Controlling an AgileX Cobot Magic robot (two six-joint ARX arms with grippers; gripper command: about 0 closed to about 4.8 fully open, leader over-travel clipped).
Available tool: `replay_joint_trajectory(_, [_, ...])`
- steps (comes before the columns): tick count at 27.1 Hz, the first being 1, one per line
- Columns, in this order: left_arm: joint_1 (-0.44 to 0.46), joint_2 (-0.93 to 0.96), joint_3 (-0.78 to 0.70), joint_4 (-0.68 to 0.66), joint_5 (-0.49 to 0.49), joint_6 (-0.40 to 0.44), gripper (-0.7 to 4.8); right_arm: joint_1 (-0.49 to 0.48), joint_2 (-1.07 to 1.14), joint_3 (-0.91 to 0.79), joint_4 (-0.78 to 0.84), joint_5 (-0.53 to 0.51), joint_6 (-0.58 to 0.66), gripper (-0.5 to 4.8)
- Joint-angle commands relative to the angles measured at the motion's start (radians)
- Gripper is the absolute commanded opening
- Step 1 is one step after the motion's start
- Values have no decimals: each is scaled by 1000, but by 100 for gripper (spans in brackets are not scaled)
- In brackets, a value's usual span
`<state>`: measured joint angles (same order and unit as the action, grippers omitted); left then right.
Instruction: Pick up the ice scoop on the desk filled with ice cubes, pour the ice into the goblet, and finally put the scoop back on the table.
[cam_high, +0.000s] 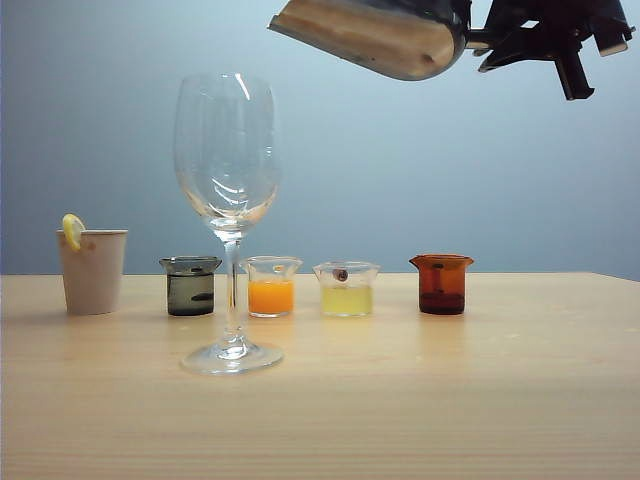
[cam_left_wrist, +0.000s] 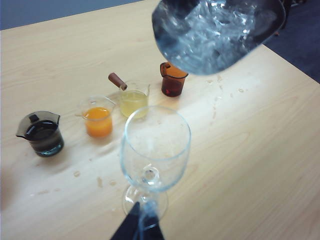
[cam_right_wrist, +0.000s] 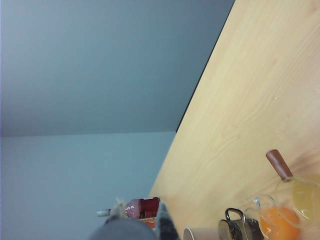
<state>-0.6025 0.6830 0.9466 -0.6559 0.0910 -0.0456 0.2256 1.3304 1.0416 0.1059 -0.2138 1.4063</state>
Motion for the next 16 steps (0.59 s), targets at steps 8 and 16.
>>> replay_joint_trajectory(8, [0, 21, 13, -17, 45, 2, -6, 63, 79, 86, -29, -10, -55, -6])
replay_joint_trajectory(16, [0, 21, 13, -23, 44, 12, -6, 63, 135, 230, -137, -41, -187, -6])
